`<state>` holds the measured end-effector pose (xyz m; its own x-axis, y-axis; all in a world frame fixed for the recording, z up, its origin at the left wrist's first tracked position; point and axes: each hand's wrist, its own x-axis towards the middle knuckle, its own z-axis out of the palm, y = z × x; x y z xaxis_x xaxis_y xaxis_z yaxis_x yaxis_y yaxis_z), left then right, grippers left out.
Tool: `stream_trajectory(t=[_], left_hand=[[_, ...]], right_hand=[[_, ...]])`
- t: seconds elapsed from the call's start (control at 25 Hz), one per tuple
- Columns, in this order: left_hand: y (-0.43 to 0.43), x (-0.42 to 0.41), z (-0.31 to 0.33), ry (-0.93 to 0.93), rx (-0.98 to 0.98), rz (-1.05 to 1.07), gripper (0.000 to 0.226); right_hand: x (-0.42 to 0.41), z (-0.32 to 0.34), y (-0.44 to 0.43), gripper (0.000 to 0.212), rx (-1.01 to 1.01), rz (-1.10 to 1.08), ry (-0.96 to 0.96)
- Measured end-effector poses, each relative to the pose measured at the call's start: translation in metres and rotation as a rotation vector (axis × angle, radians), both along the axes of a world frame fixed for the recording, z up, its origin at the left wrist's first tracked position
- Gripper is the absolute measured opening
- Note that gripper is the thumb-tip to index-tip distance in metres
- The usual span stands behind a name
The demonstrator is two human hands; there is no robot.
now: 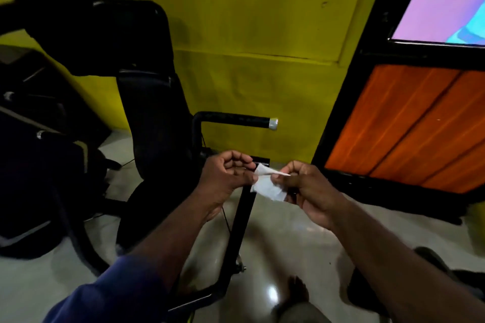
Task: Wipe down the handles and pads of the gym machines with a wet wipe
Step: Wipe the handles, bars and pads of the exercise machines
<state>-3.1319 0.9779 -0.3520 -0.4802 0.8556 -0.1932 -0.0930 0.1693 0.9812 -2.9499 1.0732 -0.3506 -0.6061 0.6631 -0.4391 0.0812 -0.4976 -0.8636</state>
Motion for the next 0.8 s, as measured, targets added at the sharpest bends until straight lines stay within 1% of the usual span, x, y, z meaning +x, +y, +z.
stream_trajectory(t=[0.08, 0.12, 0.16, 0.2, 0.24, 0.28, 0.32, 0.36, 0.4, 0.44, 0.48, 0.52, 0.56, 0.64, 0.72, 0.8], left_hand=[[0.033, -0.003, -0.005, 0.007, -0.042, 0.093, 0.036], [0.046, -0.005, -0.008, 0.022, -0.058, 0.137, 0.035], [0.056, -0.007, -0.011, 0.034, -0.074, 0.176, 0.034], [0.065, -0.009, -0.013, 0.036, -0.085, 0.215, 0.032], [0.072, -0.012, -0.017, 0.037, -0.096, 0.256, 0.03], [0.078, -0.015, -0.02, 0.044, -0.109, 0.289, 0.028], [0.083, -0.018, -0.023, 0.054, -0.119, 0.31, 0.027], [0.09, -0.023, -0.025, 0.055, -0.126, 0.326, 0.027], [0.096, -0.03, -0.029, 0.045, -0.126, 0.342, 0.025], [0.1, -0.036, -0.032, 0.033, -0.125, 0.353, 0.024], [0.103, -0.041, -0.035, 0.022, -0.125, 0.356, 0.024], [0.105, -0.046, -0.037, 0.023, -0.119, 0.347, 0.022], [0.107, -0.049, -0.04, 0.03, -0.11, 0.332, 0.02], [0.112, -0.058, -0.051, 0.029, -0.101, 0.325, 0.016], [0.117, -0.064, -0.064, 0.015, -0.117, 0.364, 0.013], [0.122, -0.065, -0.071, 0.016, -0.151, 0.408, 0.011]], right_hand=[[-0.007, -0.008, 0.055, 0.024, 0.009, -0.045, -0.01], [-0.013, -0.011, 0.082, 0.022, 0.096, -0.106, -0.058], [-0.019, -0.015, 0.107, 0.017, 0.26, -0.18, -0.163], [-0.025, -0.018, 0.132, 0.01, 0.483, -0.245, -0.289], [-0.031, -0.018, 0.153, 0.013, 0.706, -0.255, -0.382], [-0.038, -0.02, 0.17, 0.025, 0.912, -0.214, -0.396], [-0.048, -0.024, 0.179, 0.032, 1.054, -0.116, -0.334], [-0.06, -0.031, 0.186, 0.036, 1.121, 0.029, -0.271], [-0.072, -0.039, 0.188, 0.036, 1.179, 0.205, -0.26], [-0.081, -0.052, 0.187, 0.037, 1.23, 0.37, -0.312], [-0.086, -0.063, 0.185, 0.041, 1.264, 0.487, -0.398], [-0.087, -0.071, 0.182, 0.046, 1.288, 0.531, -0.46], [-0.084, -0.075, 0.179, 0.052, 1.339, 0.529, -0.478], [-0.077, -0.077, 0.177, 0.057, 1.486, 0.488, -0.42], [-0.07, -0.082, 0.175, 0.054, 1.575, 0.47, -0.351], [-0.072, -0.086, 0.175, 0.051, 1.594, 0.475, -0.342]])
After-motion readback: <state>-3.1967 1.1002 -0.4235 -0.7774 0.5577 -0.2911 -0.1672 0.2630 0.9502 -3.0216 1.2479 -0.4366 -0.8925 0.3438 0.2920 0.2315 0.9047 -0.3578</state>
